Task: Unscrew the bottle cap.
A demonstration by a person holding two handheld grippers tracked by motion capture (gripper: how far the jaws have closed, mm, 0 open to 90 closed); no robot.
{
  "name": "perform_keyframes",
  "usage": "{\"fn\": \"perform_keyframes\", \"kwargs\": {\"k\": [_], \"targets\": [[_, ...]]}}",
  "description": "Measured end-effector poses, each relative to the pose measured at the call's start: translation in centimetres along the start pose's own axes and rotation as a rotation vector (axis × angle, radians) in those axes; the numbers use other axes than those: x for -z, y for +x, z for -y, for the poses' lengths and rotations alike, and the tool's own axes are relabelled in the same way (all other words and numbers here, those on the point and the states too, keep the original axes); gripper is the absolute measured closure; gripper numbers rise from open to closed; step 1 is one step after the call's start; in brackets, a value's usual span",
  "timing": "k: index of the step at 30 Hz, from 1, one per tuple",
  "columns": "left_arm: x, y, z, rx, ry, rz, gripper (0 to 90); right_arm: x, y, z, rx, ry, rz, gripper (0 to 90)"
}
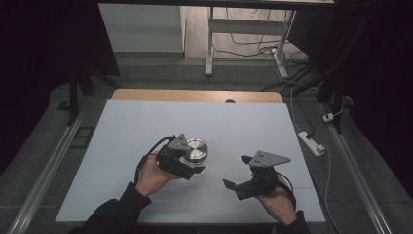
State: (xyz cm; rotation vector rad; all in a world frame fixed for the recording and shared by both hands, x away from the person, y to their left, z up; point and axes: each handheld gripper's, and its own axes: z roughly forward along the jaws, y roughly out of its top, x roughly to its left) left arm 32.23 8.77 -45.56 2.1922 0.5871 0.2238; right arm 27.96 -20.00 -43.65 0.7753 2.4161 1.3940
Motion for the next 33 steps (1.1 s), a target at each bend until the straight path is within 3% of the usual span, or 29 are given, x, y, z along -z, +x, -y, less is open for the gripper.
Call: {"fn": "perform_keyframes", "kwargs": {"k": [12, 15, 20, 33], "targets": [[-0.2, -0.3, 0.0, 0.004, -0.003, -0.006, 15.5, -2.7, 0.4, -2.8, -0.004, -0.015, -0.035, 0.0], [-0.1, -0.3, 0.0, -0.024, 0.021, -0.015, 15.5, -3.6, 0.7, -3.7, 0.001, -0.015, -0.040, 0.0], [-0.2, -0.4, -0.1, -0.019, 0.018, -0.015, 15.5, -4.6, 1.0, -4.5, 0.005, -0.009, -0.049, 0.0], [-0.4, -0.7, -0.1, 0.016, 0.007, -0.030, 15.5, -7.8, 2.2, -6.5, 0.013, -0.001, -0.012, 1.8]]}}
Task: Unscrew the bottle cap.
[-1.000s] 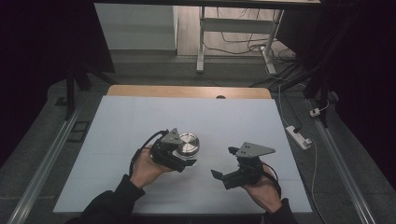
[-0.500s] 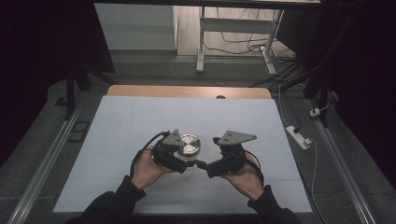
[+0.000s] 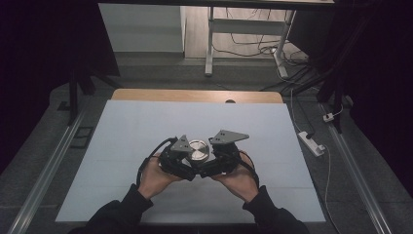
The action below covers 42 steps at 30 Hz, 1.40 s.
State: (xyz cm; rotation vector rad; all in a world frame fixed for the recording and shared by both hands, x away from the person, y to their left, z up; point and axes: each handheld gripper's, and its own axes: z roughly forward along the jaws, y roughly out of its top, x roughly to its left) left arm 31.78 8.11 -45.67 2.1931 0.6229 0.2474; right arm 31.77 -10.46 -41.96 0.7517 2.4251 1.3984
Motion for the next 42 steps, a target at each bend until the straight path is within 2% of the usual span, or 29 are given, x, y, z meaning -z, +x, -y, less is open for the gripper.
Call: {"fn": "perform_keyframes", "kwargs": {"k": [6, 7, 9, 12, 13, 19, 20, 21, 22, 23, 24, 25, 27, 28, 29, 31, 33, 34, 35, 36, 38, 39, 40, 41, 42], "targets": [[0.0, -0.1, -0.1, -0.008, 0.004, 0.002, 15.5, -0.9, 0.1, 0.0, 0.005, -0.002, 0.008, 8.6], [-0.1, -0.1, -0.1, 0.002, -0.003, 0.001, 15.5, -1.0, 0.1, 0.1, 0.007, -0.008, 0.004, 10.8], [0.0, 0.0, 0.0, -0.016, 0.015, 0.009, 15.5, -1.0, 0.2, 0.1, 0.006, -0.014, -0.019, 16.7], [0.0, 0.1, 0.0, -0.029, 0.016, 0.022, 15.5, -0.9, 0.3, 0.1, 0.032, -0.009, -0.022, 18.0], [0.1, 0.2, 0.0, -0.050, 0.017, 0.053, 15.5, -0.8, 0.2, 0.1, 0.051, -0.007, -0.042, 18.0], [0.6, 0.5, 0.0, -0.103, 0.012, 0.141, 15.5, -0.4, -0.6, 0.0, 0.095, -0.003, -0.170, 18.1], [0.6, 0.5, 0.0, -0.103, 0.012, 0.141, 15.5, -0.4, -0.6, 0.0, 0.095, -0.003, -0.170, 18.1], [0.6, 0.5, 0.0, -0.121, 0.016, 0.157, 15.5, -0.3, -0.8, -0.1, 0.105, 0.002, -0.194, 18.1], [0.7, 0.5, 0.0, -0.138, 0.012, 0.189, 15.5, -0.2, -1.0, -0.2, 0.128, 0.007, -0.242, 18.1], [0.8, 0.5, 0.0, -0.155, 0.012, 0.204, 15.5, -0.1, -1.2, -0.2, 0.138, 0.008, -0.273, 18.1], [0.8, 0.5, 0.0, -0.155, 0.012, 0.204, 15.5, -0.1, -1.2, -0.2, 0.138, 0.008, -0.273, 18.1], [0.9, 0.3, 0.0, -0.175, 0.010, 0.228, 15.5, 0.1, -1.5, -0.2, 0.158, 0.009, -0.334, 18.1], [0.9, 0.2, -0.1, -0.186, 0.001, 0.253, 15.5, 0.2, -1.9, -0.2, 0.181, 0.004, -0.394, 18.0], [0.9, 0.2, -0.1, -0.186, 0.001, 0.253, 15.5, 0.2, -1.9, -0.2, 0.181, 0.004, -0.394, 18.0], [0.9, 0.1, -0.1, -0.199, -0.005, 0.279, 15.5, 0.3, -2.3, -0.1, 0.201, -0.002, -0.451, 18.0], [0.9, 0.0, -0.1, -0.202, -0.002, 0.280, 15.5, 0.3, -2.5, 0.0, 0.209, -0.007, -0.488, 17.8], [0.7, -0.1, -0.1, -0.194, 0.001, 0.258, 15.5, 0.3, -2.5, 0.0, 0.192, -0.004, -0.484, 14.9], [0.7, -0.1, -0.1, -0.194, 0.001, 0.258, 15.5, 0.2, -2.5, 0.0, 0.173, -0.012, -0.483, 8.7], [0.7, 0.0, -0.1, -0.183, 0.003, 0.244, 15.5, 0.2, -2.3, -0.1, 0.156, -0.011, -0.465, 5.3], [0.6, 0.2, -0.1, -0.154, 0.004, 0.214, 15.5, 0.2, -2.2, -0.2, 0.149, -0.008, -0.446, 3.1], [0.6, 0.5, 0.0, -0.124, 0.000, 0.187, 15.5, 0.4, -1.8, -0.5, 0.136, -0.010, -0.370, 1.7], [0.6, 0.5, 0.0, -0.124, 0.000, 0.187, 15.5, 0.4, -1.8, -0.5, 0.136, -0.010, -0.370, 1.7], [0.7, 0.6, 0.1, -0.093, 0.000, 0.145, 15.5, 0.5, -1.6, -0.6, 0.114, -0.014, -0.299, 1.1], [0.7, 0.6, 0.1, -0.093, 0.000, 0.145, 15.5, 0.5, -1.6, -0.6, 0.097, -0.018, -0.255, 1.1], [0.7, 0.6, 0.1, -0.072, -0.008, 0.128, 15.5, 0.5, -1.6, -0.6, 0.097, -0.018, -0.255, 1.1]]}}
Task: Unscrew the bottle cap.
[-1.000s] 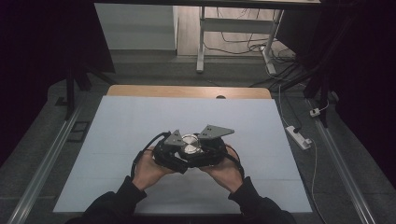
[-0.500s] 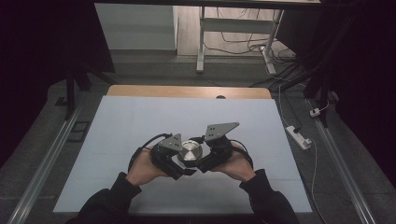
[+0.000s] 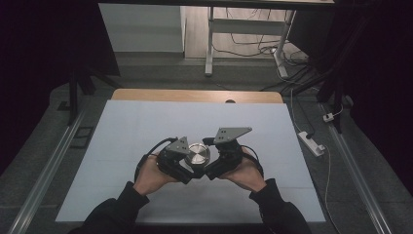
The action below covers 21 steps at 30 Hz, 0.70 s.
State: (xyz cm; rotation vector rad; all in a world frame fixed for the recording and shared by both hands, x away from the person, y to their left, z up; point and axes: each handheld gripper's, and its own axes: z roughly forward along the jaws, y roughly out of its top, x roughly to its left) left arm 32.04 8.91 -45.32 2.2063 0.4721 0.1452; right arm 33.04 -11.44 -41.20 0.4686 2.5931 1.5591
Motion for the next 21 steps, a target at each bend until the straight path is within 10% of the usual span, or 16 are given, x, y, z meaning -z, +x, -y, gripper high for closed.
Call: {"fn": "perform_keyframes", "kwargs": {"k": [3, 12, 17, 21], "targets": [[-0.1, 0.0, 0.0, 0.057, -0.009, -0.057, 15.5, -0.2, 0.1, 0.1, -0.046, -0.016, 0.096, 2.7], [-0.5, -0.6, -0.3, 0.079, 0.002, -0.108, 15.5, -1.3, 0.9, 0.5, -0.072, -0.019, 0.184, 12.7], [-0.3, -0.6, -0.4, 0.041, 0.007, -0.069, 15.5, -1.2, 1.2, 0.5, -0.031, 0.002, 0.183, 17.7], [-0.1, -0.4, -0.2, 0.016, -0.008, -0.007, 15.5, -0.7, 0.6, 0.4, -0.020, 0.010, 0.082, 17.8]]}}
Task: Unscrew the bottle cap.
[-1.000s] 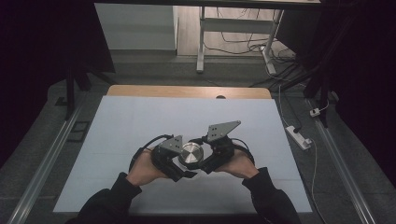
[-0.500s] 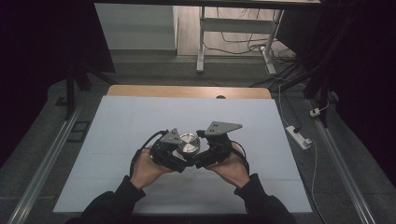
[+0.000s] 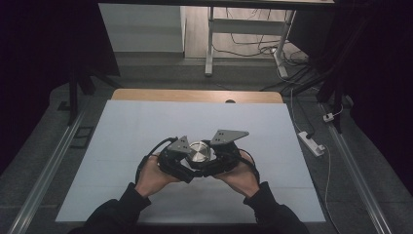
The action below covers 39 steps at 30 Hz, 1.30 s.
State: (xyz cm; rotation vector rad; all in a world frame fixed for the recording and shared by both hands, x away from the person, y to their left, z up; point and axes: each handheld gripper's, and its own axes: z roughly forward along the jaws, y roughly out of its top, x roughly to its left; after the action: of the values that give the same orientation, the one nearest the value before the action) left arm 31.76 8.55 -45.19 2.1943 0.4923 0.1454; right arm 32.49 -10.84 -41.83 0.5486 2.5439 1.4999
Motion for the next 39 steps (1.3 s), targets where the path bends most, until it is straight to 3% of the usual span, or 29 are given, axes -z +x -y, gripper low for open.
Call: {"fn": "perform_keyframes", "kwargs": {"k": [2, 3, 4, 5, 8, 10, 12, 13, 15, 16, 19, 21, 22, 23, 24, 27, 32, 35, 39], "targets": [[0.3, 0.2, 0.1, -0.049, 0.003, 0.066, 15.5, 0.3, -0.4, 0.0, 0.013, 0.003, -0.070, 17.8], [0.3, 0.2, 0.1, -0.049, 0.003, 0.066, 15.5, 0.3, -0.4, 0.0, 0.013, 0.003, -0.070, 17.8], [0.3, 0.2, 0.1, -0.064, 0.001, 0.091, 15.5, 0.4, -0.6, -0.1, 0.021, 0.004, -0.106, 17.8], [0.4, 0.1, 0.1, -0.078, -0.003, 0.113, 15.5, 0.6, -0.9, 0.0, 0.043, 0.001, -0.175, 17.8], [0.5, -0.1, 0.0, -0.128, -0.005, 0.183, 15.4, 0.9, -1.3, 0.1, 0.084, 0.002, -0.267, 17.8], [0.5, -0.1, 0.0, -0.138, -0.005, 0.200, 15.5, 0.9, -1.3, 0.2, 0.104, 0.000, -0.291, 17.8], [0.3, -0.4, 0.1, -0.159, 0.000, 0.222, 15.5, 1.0, -1.4, 0.4, 0.144, 0.003, -0.348, 17.7], [0.3, -0.4, 0.1, -0.159, 0.000, 0.222, 15.4, 1.0, -1.4, 0.4, 0.144, 0.003, -0.348, 17.7], [0.2, -0.3, 0.0, -0.152, 0.003, 0.198, 15.5, 1.0, -1.4, 0.4, 0.137, 0.008, -0.338, 17.2], [0.3, -0.1, 0.0, -0.128, 0.002, 0.165, 15.4, 1.0, -1.4, 0.3, 0.106, 0.015, -0.297, 10.9], [0.5, 0.3, 0.2, -0.073, -0.002, 0.105, 15.4, 1.4, -1.6, -0.1, 0.042, 0.003, -0.235, 4.2], [0.5, 0.4, 0.2, -0.054, -0.004, 0.081, 15.5, 1.6, -1.5, -0.4, 0.009, -0.003, -0.170, 3.2], [0.5, 0.5, 0.2, -0.004, -0.015, 0.036, 15.4, 1.6, -1.5, -0.5, -0.003, -0.006, -0.138, 3.2], [0.5, 0.5, 0.2, -0.004, -0.015, 0.036, 15.5, 1.6, -1.3, -0.5, -0.018, -0.003, -0.103, 3.3], [0.4, 0.5, 0.2, 0.034, -0.023, 0.001, 15.5, 1.5, -1.2, -0.6, -0.028, 0.000, -0.065, 3.6], [0.3, 0.3, 0.1, 0.053, -0.013, -0.040, 15.4, 1.0, -0.6, -0.6, -0.043, -0.009, 0.009, 6.7], [0.1, 0.0, -0.1, 0.065, -0.012, -0.058, 15.5, 0.2, -0.1, -0.3, -0.047, -0.027, 0.064, 12.6], [0.0, -0.3, -0.2, 0.062, -0.010, -0.068, 15.5, 0.1, 0.1, -0.2, -0.048, -0.037, 0.053, 17.3], [0.1, -0.3, -0.3, 0.042, -0.005, -0.050, 15.5, 0.2, 0.1, -0.2, -0.033, -0.030, 0.038, 17.8]]}}
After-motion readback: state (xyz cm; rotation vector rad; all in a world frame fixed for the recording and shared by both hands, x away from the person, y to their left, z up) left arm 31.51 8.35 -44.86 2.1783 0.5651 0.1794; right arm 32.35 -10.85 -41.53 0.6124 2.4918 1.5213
